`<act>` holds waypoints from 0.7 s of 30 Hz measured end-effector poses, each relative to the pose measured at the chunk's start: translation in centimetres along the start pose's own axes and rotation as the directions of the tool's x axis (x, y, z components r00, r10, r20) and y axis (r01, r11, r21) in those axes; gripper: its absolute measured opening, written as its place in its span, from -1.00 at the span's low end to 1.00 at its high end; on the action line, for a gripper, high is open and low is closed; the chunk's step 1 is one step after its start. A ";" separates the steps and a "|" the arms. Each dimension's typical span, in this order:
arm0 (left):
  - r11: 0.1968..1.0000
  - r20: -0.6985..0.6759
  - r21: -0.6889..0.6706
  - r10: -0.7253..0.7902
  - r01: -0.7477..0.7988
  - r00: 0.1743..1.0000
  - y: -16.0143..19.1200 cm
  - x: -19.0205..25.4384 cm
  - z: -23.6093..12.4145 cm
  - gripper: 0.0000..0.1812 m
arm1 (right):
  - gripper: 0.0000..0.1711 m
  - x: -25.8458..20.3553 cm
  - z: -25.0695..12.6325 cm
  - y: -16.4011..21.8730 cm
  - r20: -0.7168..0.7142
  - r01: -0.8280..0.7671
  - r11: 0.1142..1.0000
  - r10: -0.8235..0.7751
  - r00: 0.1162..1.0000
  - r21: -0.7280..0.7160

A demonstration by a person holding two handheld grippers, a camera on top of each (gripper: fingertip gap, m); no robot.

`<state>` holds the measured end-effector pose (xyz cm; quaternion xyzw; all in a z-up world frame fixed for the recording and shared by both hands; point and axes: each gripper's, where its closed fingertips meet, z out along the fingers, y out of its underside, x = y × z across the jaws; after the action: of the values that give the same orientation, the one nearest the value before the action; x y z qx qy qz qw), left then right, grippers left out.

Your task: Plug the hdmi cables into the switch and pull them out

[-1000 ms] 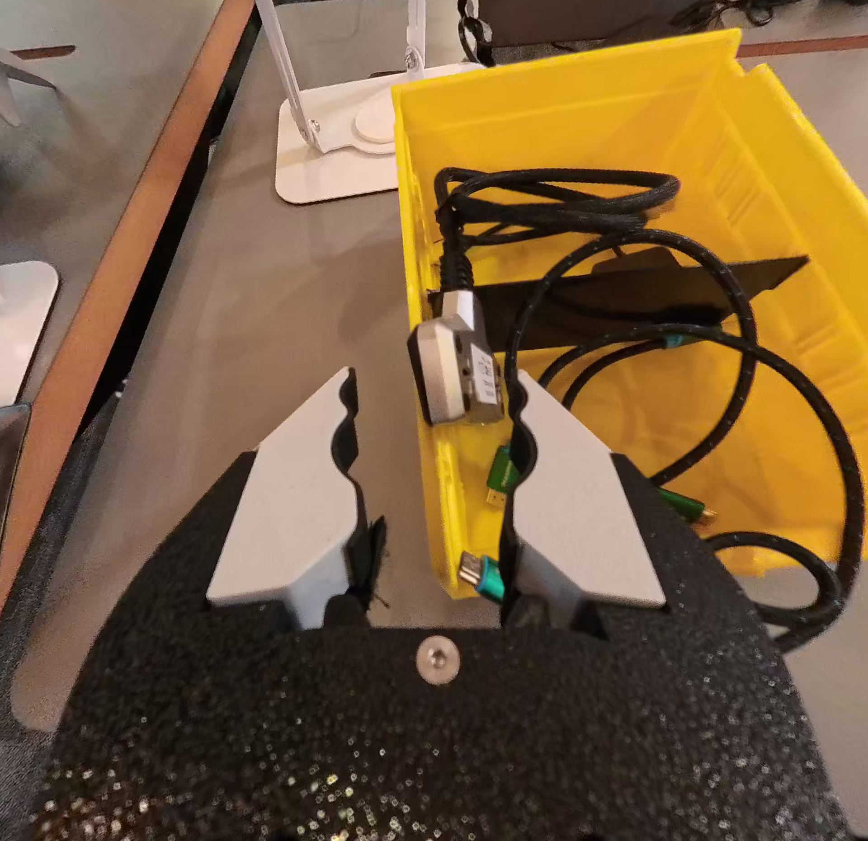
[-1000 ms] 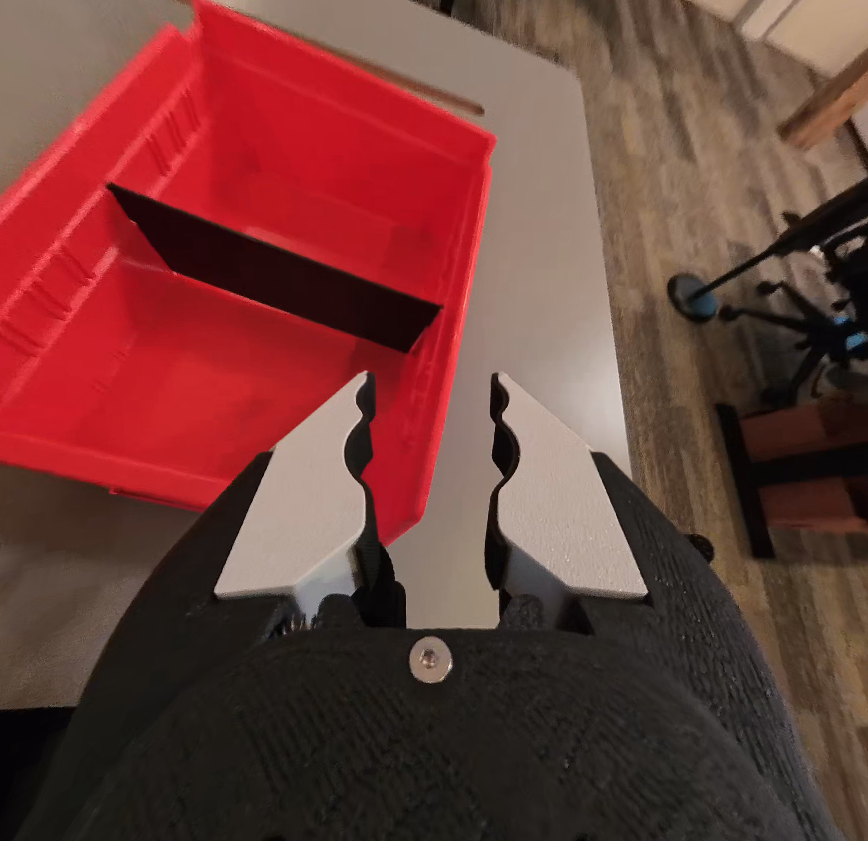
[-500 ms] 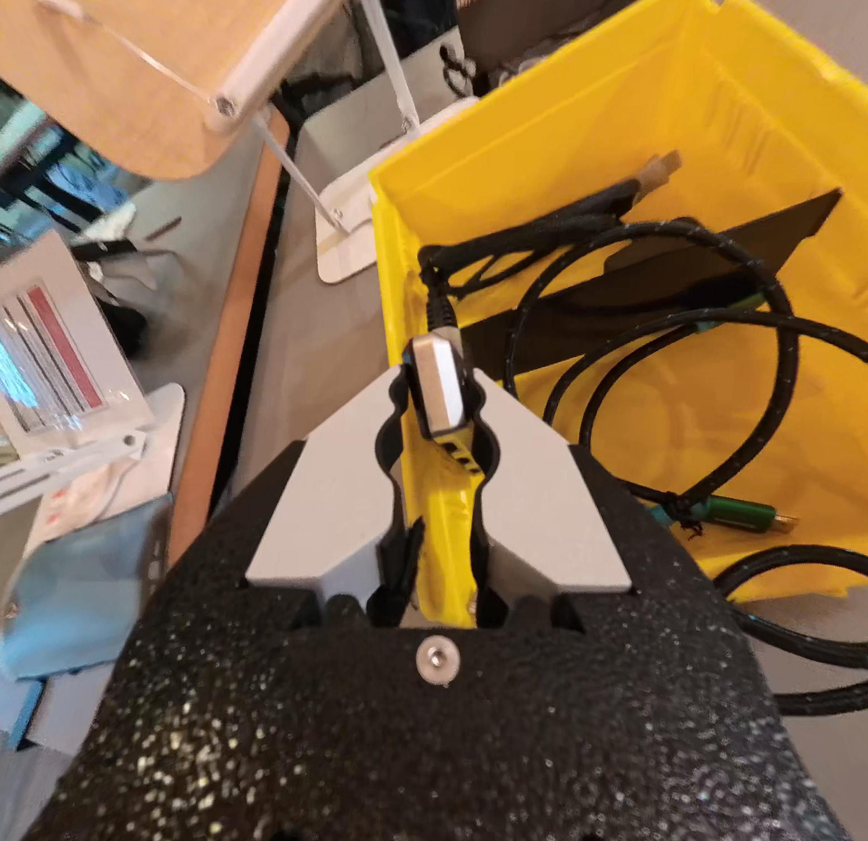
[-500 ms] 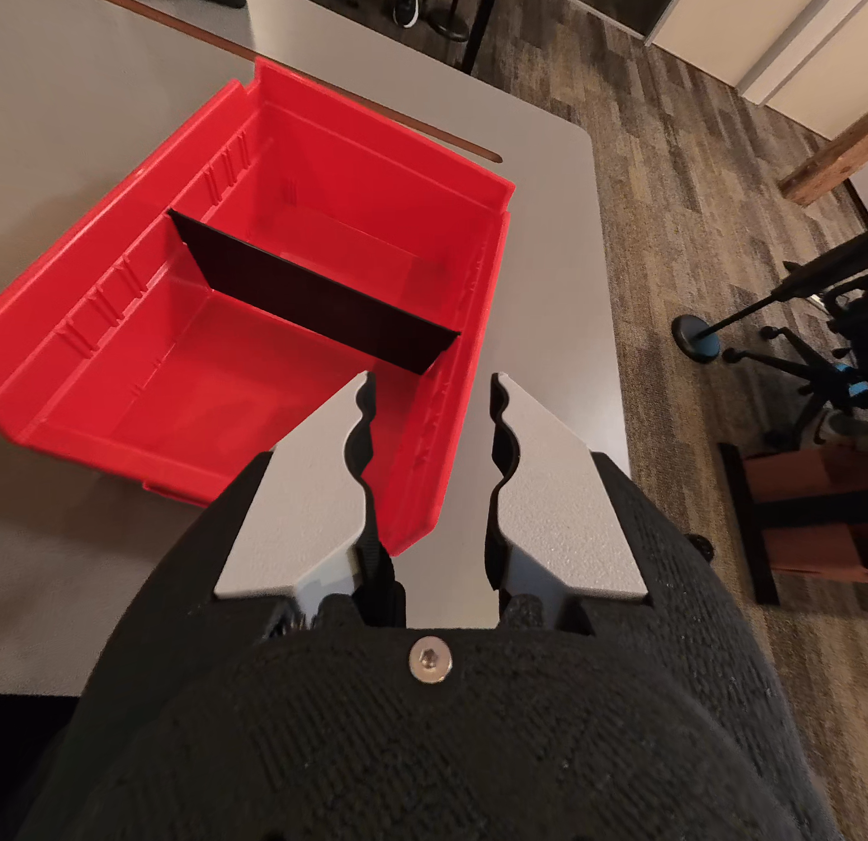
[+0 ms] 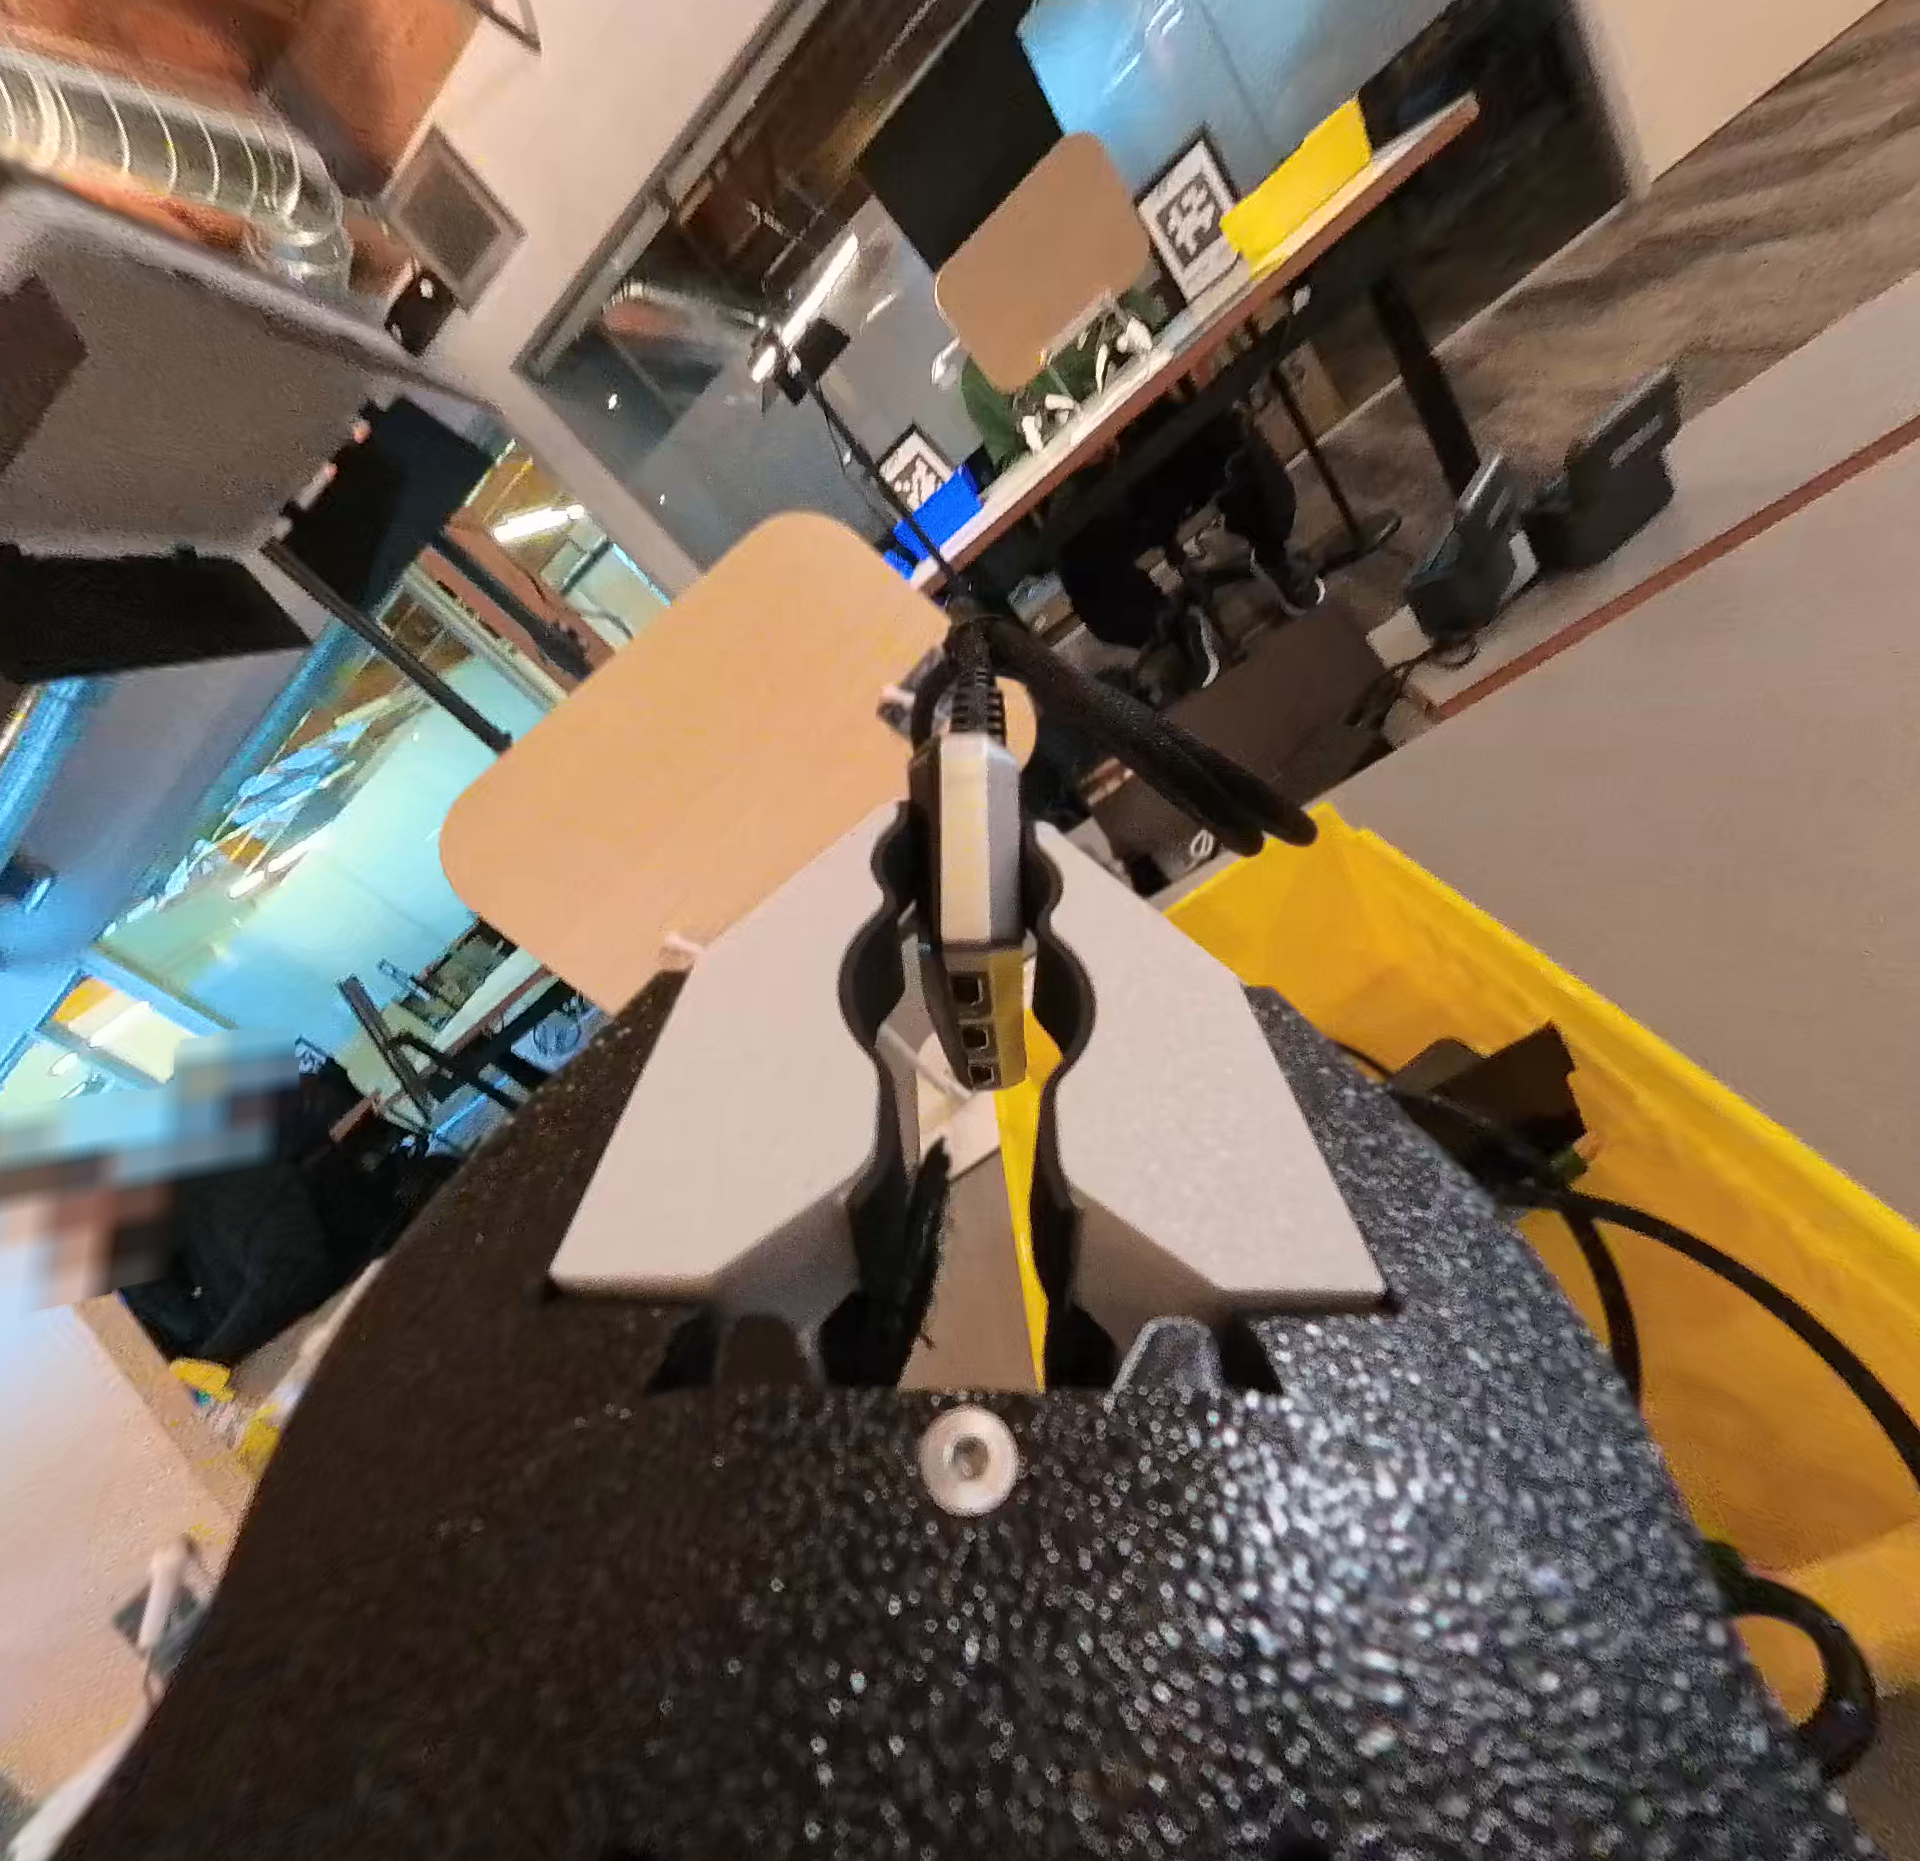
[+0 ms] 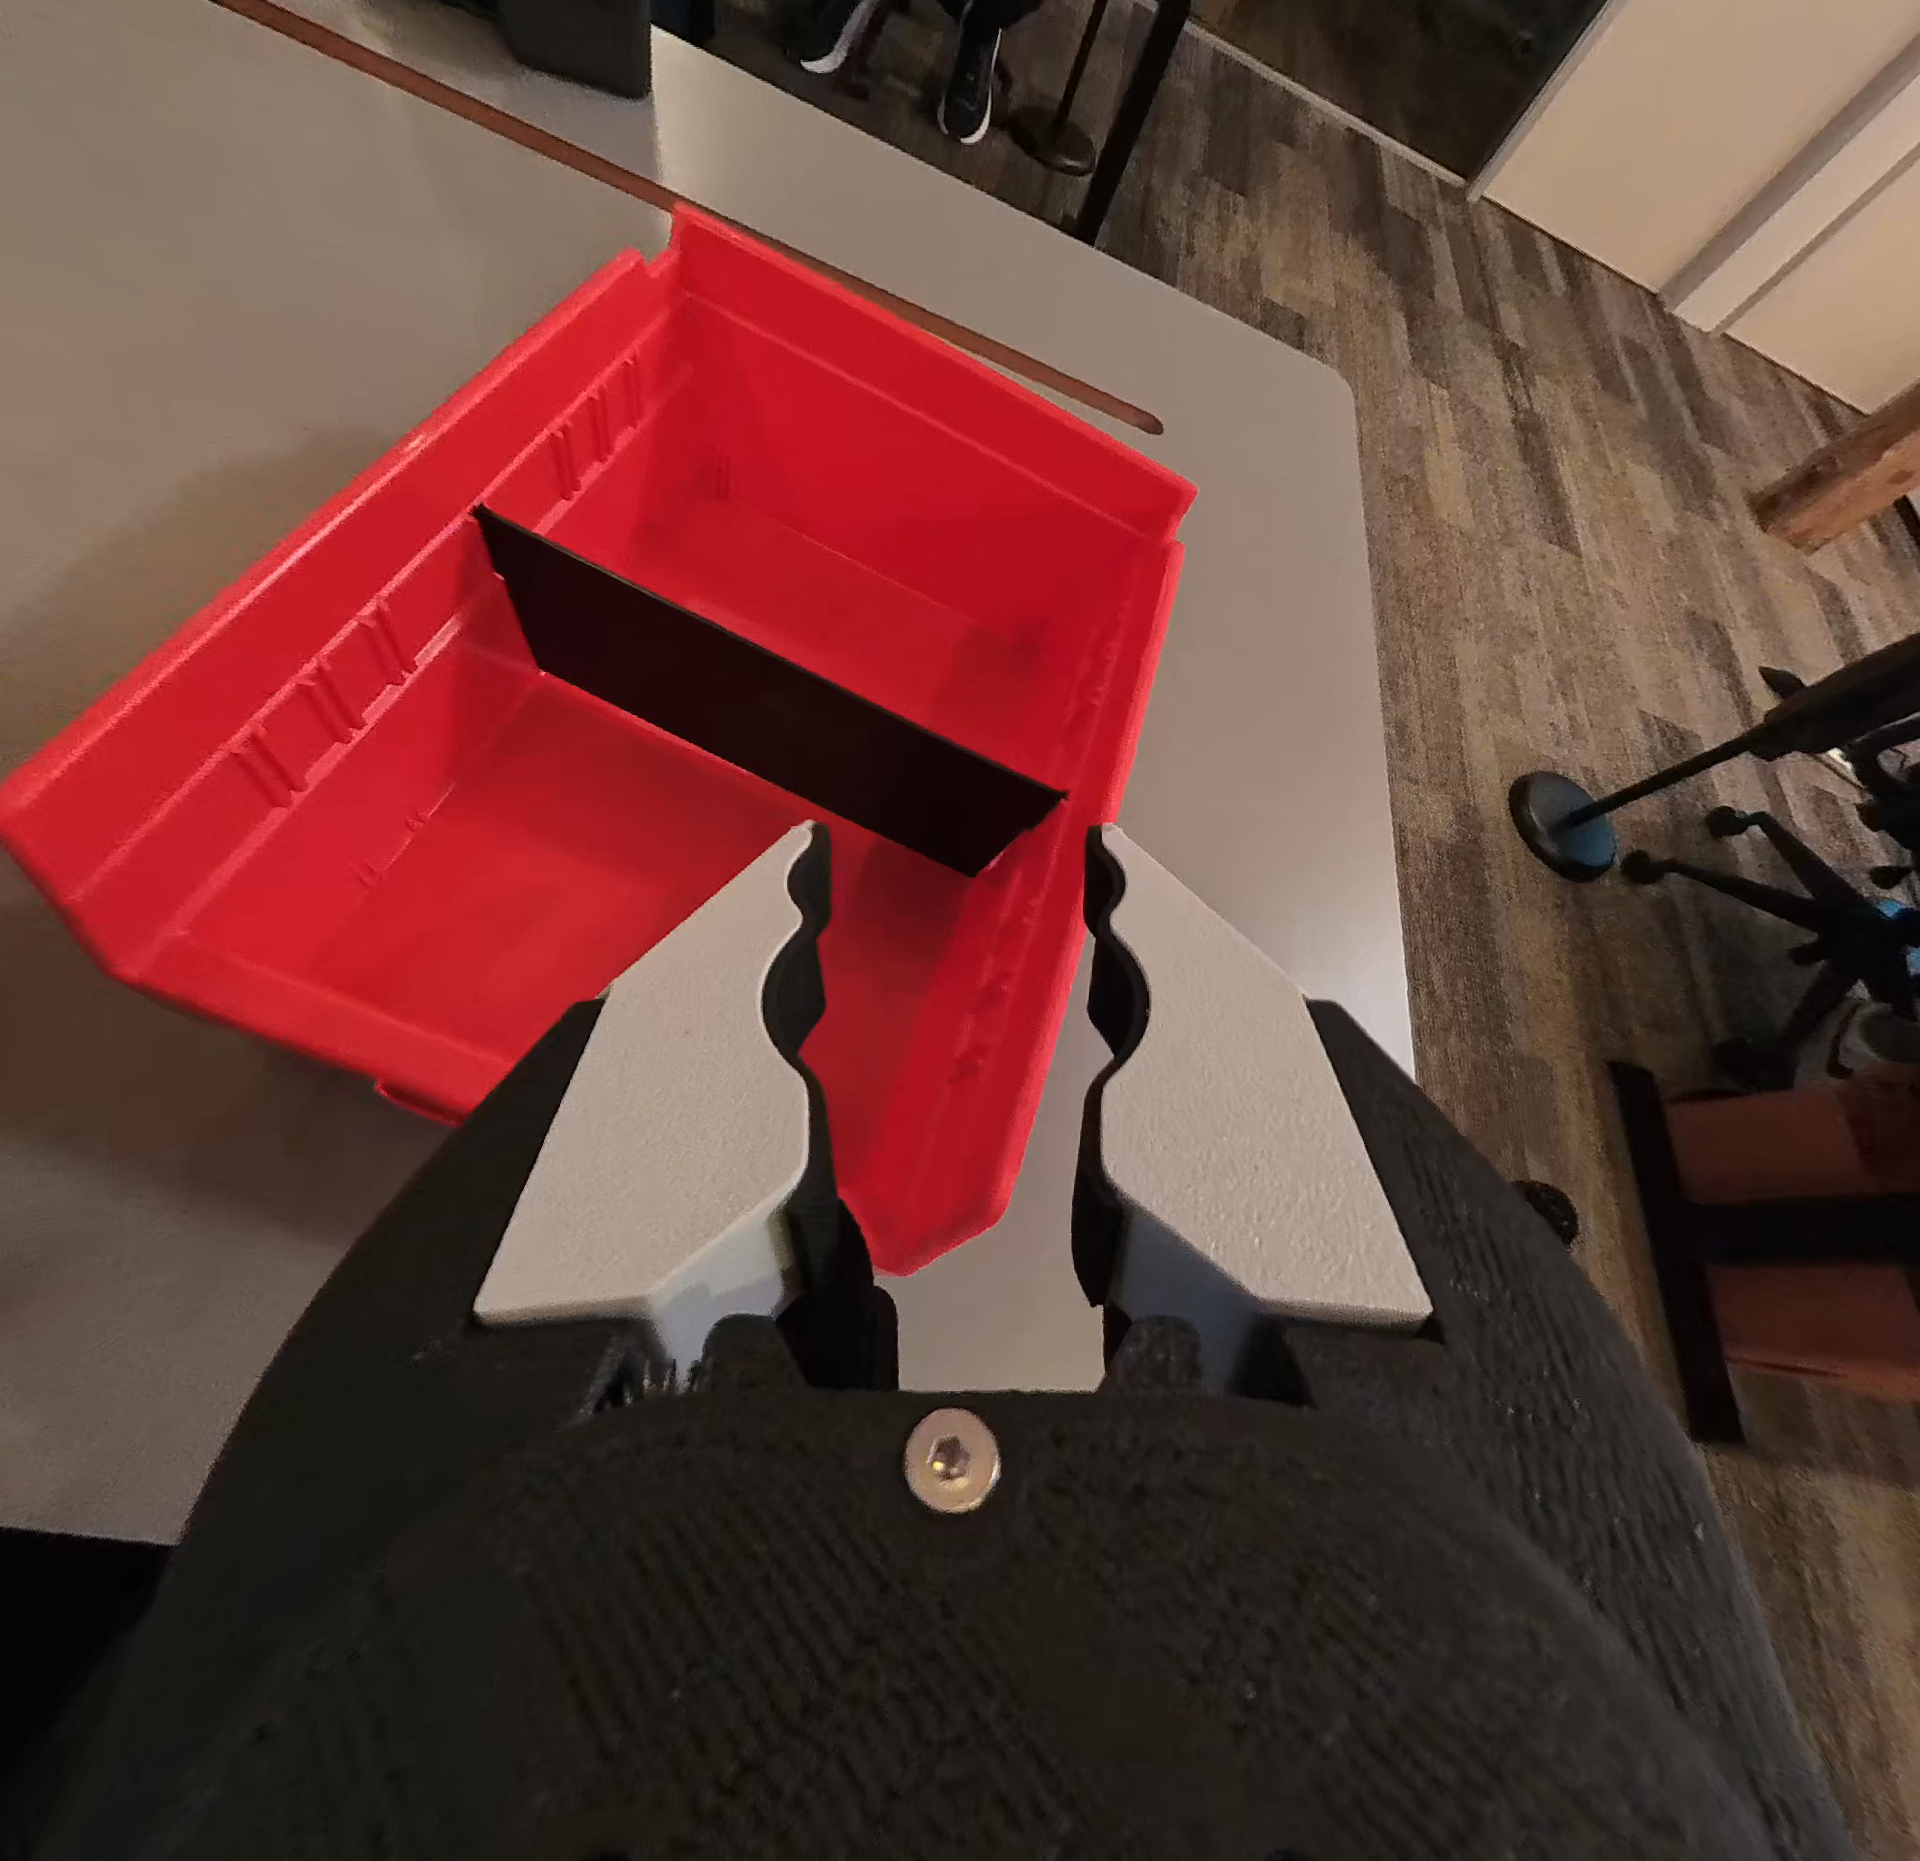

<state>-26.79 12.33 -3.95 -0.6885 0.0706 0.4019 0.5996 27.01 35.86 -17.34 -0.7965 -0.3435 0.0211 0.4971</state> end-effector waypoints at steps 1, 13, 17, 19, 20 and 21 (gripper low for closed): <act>1.000 -0.011 0.022 -0.001 0.001 1.000 -0.9 0.1 -0.2 -0.82 | -0.44 0.0 0.0 -0.1 0.000 0.002 1.000 -0.002 1.000 0.003; 0.977 -0.183 0.185 -0.073 0.107 0.981 -6.0 2.5 -2.1 -0.82 | -0.44 -0.4 -0.4 -0.4 0.014 0.015 1.000 -0.016 1.000 0.023; 0.982 -0.165 0.173 -0.052 0.080 0.985 -5.7 2.4 -2.2 -0.82 | -0.44 -0.4 -0.3 -0.3 0.018 0.016 1.000 -0.016 1.000 0.021; 0.982 -0.165 0.172 -0.049 0.077 0.985 -5.7 2.4 -2.2 -0.82 | -0.44 -0.4 -0.3 -0.3 0.019 0.018 1.000 -0.018 1.000 0.019; 0.982 -0.170 0.172 -0.051 0.080 0.984 -5.6 2.4 -2.2 -0.82 | -0.44 -0.5 -0.3 -0.3 0.020 0.019 1.000 -0.020 1.000 0.019; 0.982 -0.174 0.170 -0.052 0.082 0.983 -5.6 2.4 -2.2 -0.82 | -0.44 -0.5 -0.3 -0.4 0.022 0.022 1.000 -0.022 1.000 0.019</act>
<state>-20.88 12.79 -1.32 -0.6662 0.1330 0.3136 0.6634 26.52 35.44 -17.08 -0.7877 -0.3574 0.0276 0.5011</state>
